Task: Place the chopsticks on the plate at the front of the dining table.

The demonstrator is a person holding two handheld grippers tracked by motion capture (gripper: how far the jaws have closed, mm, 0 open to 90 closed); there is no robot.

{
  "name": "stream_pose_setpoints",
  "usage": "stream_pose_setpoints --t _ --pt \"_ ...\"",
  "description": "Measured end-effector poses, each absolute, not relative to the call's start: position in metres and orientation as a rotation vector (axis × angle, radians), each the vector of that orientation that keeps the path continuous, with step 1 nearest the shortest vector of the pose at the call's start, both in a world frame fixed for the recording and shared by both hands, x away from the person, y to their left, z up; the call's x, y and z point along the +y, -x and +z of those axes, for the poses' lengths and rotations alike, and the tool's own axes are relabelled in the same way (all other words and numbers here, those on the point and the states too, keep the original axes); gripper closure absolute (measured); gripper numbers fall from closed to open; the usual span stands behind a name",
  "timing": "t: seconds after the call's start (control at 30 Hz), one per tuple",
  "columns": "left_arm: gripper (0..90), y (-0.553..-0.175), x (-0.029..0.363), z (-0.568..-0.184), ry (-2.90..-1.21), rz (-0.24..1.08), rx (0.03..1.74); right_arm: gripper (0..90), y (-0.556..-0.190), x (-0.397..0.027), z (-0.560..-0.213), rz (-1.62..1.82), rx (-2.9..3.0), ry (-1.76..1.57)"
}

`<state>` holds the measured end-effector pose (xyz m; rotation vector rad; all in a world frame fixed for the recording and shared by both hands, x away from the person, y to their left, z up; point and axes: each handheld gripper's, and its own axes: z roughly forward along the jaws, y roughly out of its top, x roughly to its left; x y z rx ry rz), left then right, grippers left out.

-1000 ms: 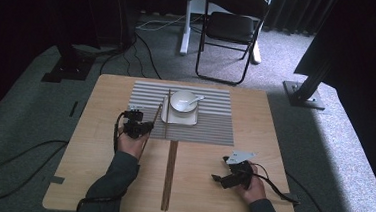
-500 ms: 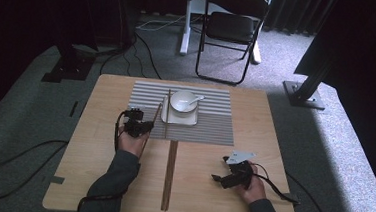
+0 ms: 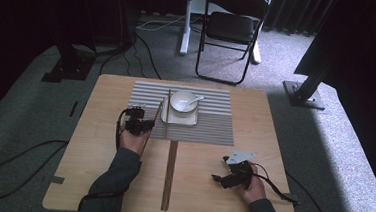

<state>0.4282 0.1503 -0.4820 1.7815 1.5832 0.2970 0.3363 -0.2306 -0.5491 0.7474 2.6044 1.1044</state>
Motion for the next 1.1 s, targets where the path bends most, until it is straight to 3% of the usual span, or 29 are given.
stream_pose_setpoints --t 1.1 --pt "84.4 -0.447 0.151 -0.492 -1.751 0.257 1.621 11.6 -0.336 -0.231 -0.549 1.104 2.605 -0.746"
